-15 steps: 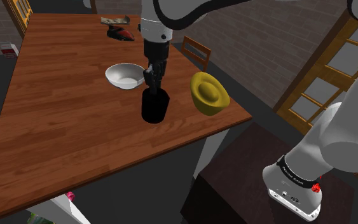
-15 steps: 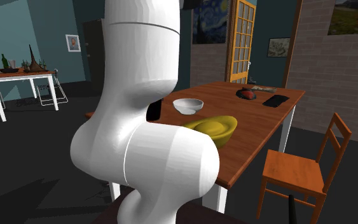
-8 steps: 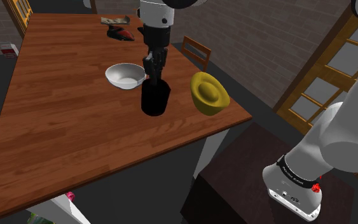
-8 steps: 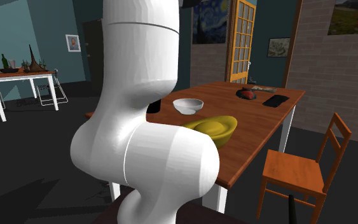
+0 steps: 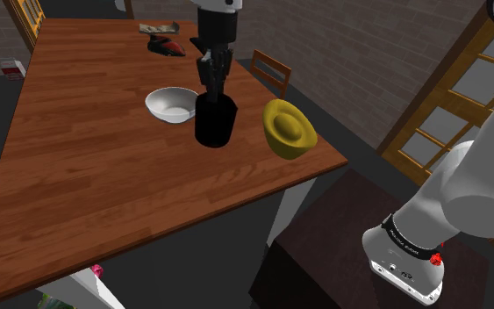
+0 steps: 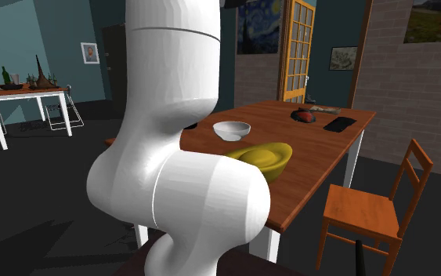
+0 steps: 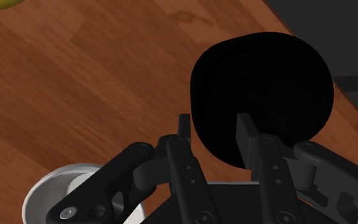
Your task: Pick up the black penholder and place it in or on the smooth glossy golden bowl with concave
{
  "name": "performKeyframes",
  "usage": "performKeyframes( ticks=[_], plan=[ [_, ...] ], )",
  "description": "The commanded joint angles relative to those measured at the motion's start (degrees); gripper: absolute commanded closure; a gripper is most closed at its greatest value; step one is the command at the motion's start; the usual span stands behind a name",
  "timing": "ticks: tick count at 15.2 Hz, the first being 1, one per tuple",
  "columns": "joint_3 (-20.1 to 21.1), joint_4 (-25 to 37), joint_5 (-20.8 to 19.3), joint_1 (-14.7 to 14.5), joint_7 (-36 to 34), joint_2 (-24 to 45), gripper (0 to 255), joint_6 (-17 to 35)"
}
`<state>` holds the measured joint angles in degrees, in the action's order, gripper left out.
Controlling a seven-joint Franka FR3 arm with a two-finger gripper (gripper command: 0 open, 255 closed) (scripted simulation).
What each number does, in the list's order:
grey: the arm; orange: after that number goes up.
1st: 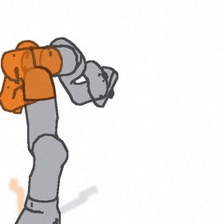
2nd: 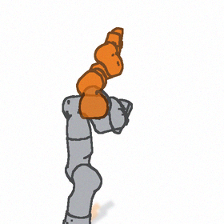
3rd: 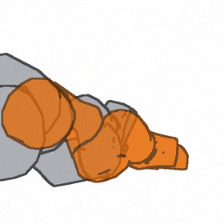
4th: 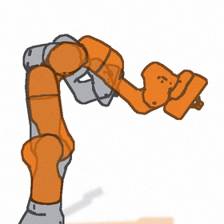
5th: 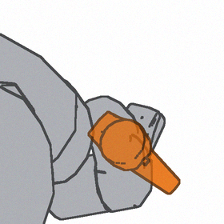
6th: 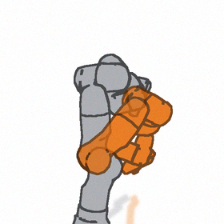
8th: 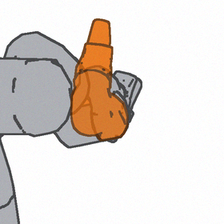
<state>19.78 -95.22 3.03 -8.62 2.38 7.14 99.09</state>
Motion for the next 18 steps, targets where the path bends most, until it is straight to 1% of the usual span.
performKeyframes(
  ticks=[1, 5, 11, 18],
  plan=[
    [0.1, 1.7, 0.0, -0.1, -0.2, 0.1, 255, -1.6],
    [0.1, 4.5, -0.1, -0.1, -0.5, 0.2, 255, -4.2],
    [-3.5, -1.8, 1.9, 4.5, 7.8, -7.0, 255, -5.4],
    [-8.6, -5.7, 2.3, 9.1, 17.4, -12.6, 255, -7.9]
  ],
)
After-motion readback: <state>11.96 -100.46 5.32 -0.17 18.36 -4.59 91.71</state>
